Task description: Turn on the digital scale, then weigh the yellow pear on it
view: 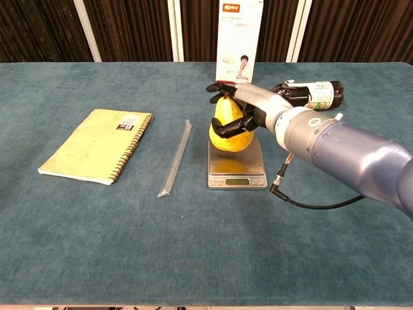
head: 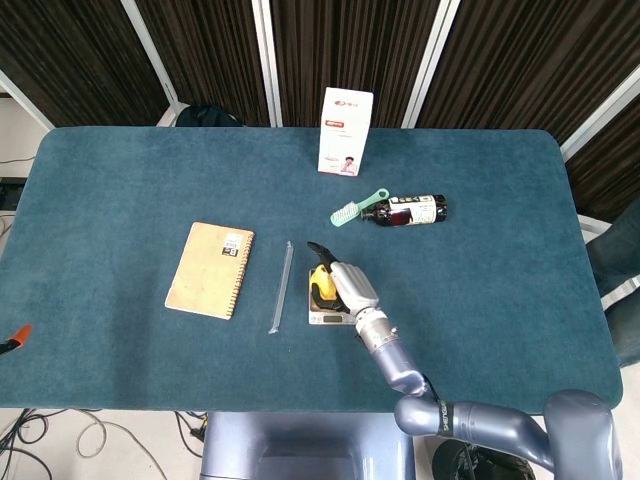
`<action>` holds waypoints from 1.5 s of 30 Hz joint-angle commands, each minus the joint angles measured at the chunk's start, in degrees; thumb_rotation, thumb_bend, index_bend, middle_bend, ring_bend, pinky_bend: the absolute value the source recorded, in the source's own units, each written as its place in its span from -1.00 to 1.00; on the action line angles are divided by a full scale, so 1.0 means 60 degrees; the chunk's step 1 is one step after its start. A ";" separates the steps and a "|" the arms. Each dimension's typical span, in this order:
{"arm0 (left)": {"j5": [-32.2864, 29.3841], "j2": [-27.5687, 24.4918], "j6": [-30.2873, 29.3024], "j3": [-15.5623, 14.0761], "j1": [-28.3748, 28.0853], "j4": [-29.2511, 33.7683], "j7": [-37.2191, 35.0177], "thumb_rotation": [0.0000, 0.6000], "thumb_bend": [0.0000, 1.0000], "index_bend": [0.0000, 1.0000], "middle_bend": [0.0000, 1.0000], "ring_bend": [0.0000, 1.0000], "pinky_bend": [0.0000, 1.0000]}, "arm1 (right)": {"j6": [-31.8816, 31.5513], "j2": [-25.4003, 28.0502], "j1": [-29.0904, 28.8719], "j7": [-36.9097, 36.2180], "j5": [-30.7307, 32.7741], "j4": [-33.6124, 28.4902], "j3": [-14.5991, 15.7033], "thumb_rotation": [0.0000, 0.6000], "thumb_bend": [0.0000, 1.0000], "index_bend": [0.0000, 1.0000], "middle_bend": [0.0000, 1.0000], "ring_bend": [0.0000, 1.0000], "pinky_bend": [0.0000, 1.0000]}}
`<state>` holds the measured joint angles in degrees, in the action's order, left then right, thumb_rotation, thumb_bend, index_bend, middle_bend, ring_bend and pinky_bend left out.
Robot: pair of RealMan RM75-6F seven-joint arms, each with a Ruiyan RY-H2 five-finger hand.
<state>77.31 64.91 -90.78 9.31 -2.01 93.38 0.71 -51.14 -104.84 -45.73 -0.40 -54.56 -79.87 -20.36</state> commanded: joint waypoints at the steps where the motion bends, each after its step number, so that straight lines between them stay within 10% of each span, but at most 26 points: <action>1: 0.0030 -0.0012 -0.0028 -0.0009 0.0015 0.0021 -0.0004 1.00 -0.98 -0.80 -1.00 -1.00 -0.70 | 0.0129 -0.0067 -0.0054 -0.0038 0.0077 0.0129 0.0003 1.00 0.47 -1.00 -0.77 -0.47 0.12; 19: 0.0018 -0.0081 -0.0029 -0.0001 0.0045 0.0053 -0.0110 1.00 -0.98 -0.78 -1.00 -1.00 -0.71 | 0.0838 0.0085 -0.0209 -0.0751 0.0079 0.0494 -0.0244 1.00 0.01 -1.00 -0.86 -0.78 -0.95; 33: -0.0004 -0.0056 -0.0035 0.0015 0.0040 0.0024 -0.0057 1.00 -0.98 -0.78 -1.00 -1.00 -0.70 | 0.0284 0.0570 -0.0030 -0.0990 -0.0461 -0.0222 -0.0477 1.00 -0.23 -1.00 -0.89 -0.85 -1.00; 45: 0.0079 -0.0029 -0.0108 -0.0020 0.0062 0.0101 0.0016 1.00 -0.98 -0.78 -1.00 -1.00 -0.70 | -0.1916 0.4208 0.2226 -0.1741 -0.3027 -0.4472 -0.0262 1.00 -0.23 -1.00 -0.91 -0.87 -1.00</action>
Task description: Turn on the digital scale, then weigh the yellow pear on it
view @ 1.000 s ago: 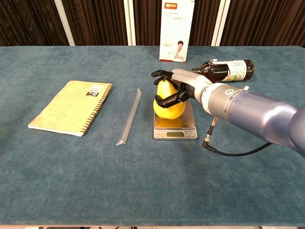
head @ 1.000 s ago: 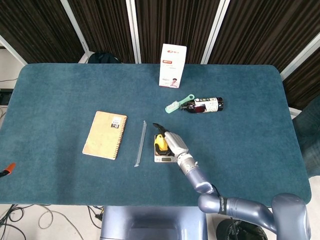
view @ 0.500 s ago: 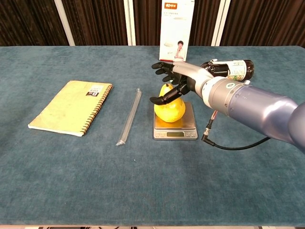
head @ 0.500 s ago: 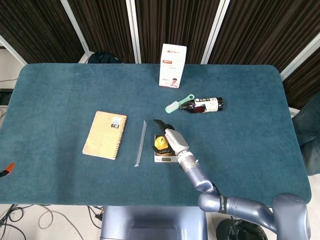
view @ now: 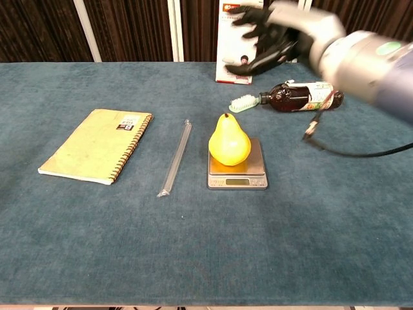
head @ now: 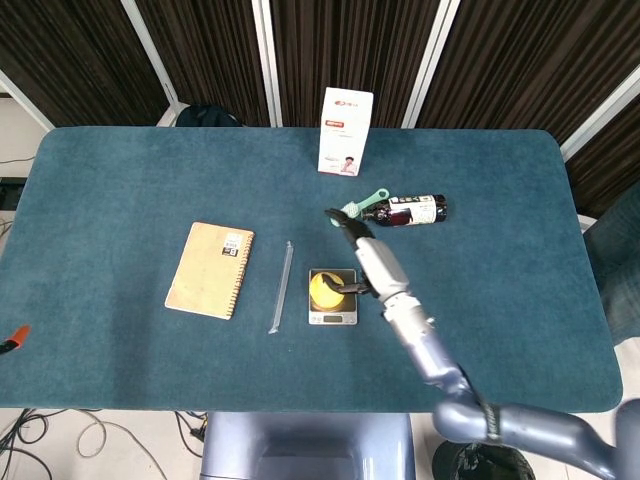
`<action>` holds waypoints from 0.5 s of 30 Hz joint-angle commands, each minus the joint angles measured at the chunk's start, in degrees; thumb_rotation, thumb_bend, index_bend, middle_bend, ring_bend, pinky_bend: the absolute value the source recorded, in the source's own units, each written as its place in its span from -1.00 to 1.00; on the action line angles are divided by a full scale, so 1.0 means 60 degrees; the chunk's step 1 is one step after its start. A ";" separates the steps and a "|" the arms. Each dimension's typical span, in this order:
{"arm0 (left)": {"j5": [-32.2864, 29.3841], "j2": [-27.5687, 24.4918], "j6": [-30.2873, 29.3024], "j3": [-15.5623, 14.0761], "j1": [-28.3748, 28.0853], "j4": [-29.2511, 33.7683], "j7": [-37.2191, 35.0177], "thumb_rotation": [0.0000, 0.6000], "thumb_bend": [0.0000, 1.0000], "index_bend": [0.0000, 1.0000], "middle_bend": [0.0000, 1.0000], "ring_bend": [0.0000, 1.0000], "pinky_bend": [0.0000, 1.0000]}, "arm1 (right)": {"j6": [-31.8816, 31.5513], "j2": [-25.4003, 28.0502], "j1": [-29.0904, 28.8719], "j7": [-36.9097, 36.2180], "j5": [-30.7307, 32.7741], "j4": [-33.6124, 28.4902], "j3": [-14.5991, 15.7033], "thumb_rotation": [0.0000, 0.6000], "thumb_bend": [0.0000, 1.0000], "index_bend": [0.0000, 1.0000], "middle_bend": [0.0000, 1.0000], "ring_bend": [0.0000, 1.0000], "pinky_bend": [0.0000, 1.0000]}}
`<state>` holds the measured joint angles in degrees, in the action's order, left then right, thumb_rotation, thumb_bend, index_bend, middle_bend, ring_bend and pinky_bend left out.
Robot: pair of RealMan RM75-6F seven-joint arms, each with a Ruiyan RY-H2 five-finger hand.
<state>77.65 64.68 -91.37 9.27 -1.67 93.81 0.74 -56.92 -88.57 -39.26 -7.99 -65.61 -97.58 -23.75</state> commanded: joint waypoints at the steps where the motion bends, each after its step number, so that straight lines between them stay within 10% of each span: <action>1: 0.0046 0.0018 -0.0017 -0.0029 0.0007 0.0051 0.0028 1.00 -0.98 -0.78 -1.00 -1.00 -0.70 | -0.1201 0.1914 0.1484 -0.0589 -0.1561 -0.1793 0.0500 1.00 -0.23 -1.00 -0.91 -0.87 -1.00; 9: 0.0269 0.0038 0.0014 -0.0155 -0.0009 0.0117 0.0012 1.00 -0.98 -0.78 -1.00 -1.00 -0.71 | -0.4022 0.3264 0.3698 0.0247 -0.4948 -0.0859 0.2402 1.00 -0.24 -1.00 -0.91 -0.88 -1.00; 15: 0.0173 0.0050 -0.0106 -0.0079 0.0040 0.0064 0.0032 1.00 -0.98 -0.79 -1.00 -1.00 -0.77 | -0.5261 0.2954 0.4887 0.1855 -0.5285 0.0594 0.3238 1.00 -0.24 -1.00 -0.91 -0.88 -1.00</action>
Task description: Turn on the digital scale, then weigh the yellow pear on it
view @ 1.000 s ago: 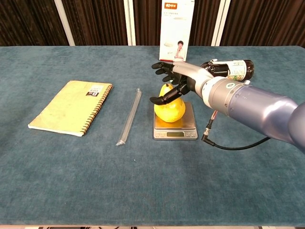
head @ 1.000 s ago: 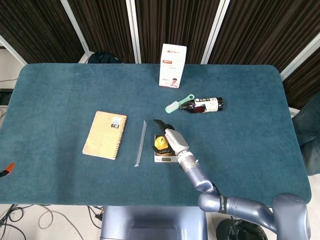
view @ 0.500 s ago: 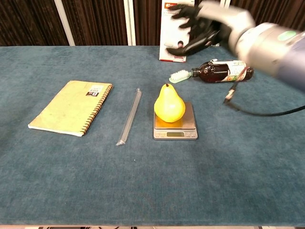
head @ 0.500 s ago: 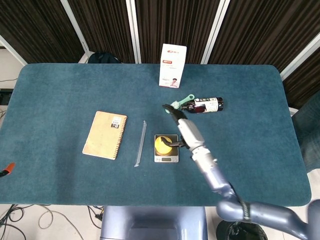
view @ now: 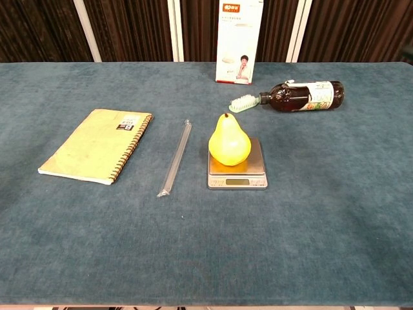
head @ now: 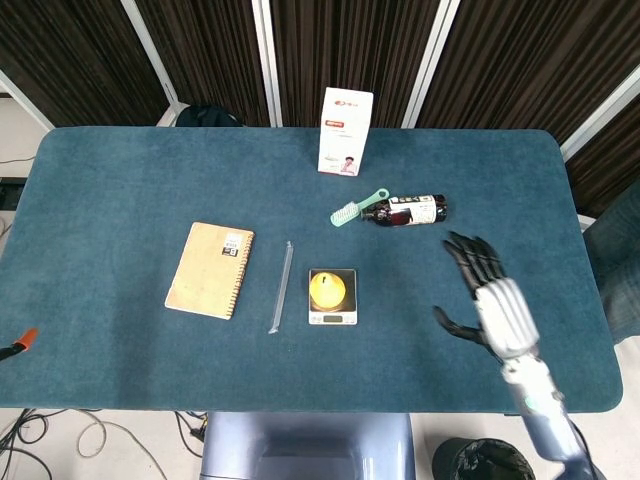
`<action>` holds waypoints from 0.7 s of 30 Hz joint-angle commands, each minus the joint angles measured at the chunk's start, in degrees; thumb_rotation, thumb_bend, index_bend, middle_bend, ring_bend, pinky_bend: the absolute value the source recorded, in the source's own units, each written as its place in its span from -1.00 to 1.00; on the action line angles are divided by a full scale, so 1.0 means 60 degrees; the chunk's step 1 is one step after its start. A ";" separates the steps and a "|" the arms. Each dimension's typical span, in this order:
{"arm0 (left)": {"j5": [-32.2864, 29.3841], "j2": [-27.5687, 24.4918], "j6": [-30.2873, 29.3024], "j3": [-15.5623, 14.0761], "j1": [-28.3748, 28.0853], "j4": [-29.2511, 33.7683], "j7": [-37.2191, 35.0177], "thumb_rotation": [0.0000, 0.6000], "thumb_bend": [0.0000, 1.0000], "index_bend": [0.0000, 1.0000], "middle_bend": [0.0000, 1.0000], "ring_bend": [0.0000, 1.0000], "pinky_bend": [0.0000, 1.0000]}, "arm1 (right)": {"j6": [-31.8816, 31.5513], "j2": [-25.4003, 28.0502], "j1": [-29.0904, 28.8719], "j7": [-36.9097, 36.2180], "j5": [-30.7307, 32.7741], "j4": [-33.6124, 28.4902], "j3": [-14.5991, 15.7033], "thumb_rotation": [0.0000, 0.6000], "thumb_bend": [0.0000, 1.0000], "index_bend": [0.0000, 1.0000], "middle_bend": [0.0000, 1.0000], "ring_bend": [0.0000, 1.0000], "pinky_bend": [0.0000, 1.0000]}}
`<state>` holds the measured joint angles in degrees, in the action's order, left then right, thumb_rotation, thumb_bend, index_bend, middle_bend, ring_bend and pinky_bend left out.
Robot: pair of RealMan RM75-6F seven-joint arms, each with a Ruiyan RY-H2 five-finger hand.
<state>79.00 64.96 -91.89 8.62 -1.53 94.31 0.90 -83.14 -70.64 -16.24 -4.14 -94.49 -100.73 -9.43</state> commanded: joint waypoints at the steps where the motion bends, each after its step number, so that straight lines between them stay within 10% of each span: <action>1: -0.0107 -0.0001 -0.0001 0.0050 0.0018 -0.0036 -0.0005 1.00 -0.98 -0.79 -1.00 -1.00 -0.79 | -0.1009 -0.0118 0.1267 0.1536 -0.0447 0.1405 0.1029 1.00 -0.23 -1.00 -0.91 -0.88 -1.00; 21: -0.0480 -0.0220 0.0547 0.0102 -0.0124 -0.0221 -0.0088 1.00 -0.98 -0.79 -1.00 -1.00 -0.88 | -0.1313 0.0010 0.2149 0.2850 0.0349 0.1500 0.1327 1.00 -0.24 -1.00 -0.93 -0.92 -1.00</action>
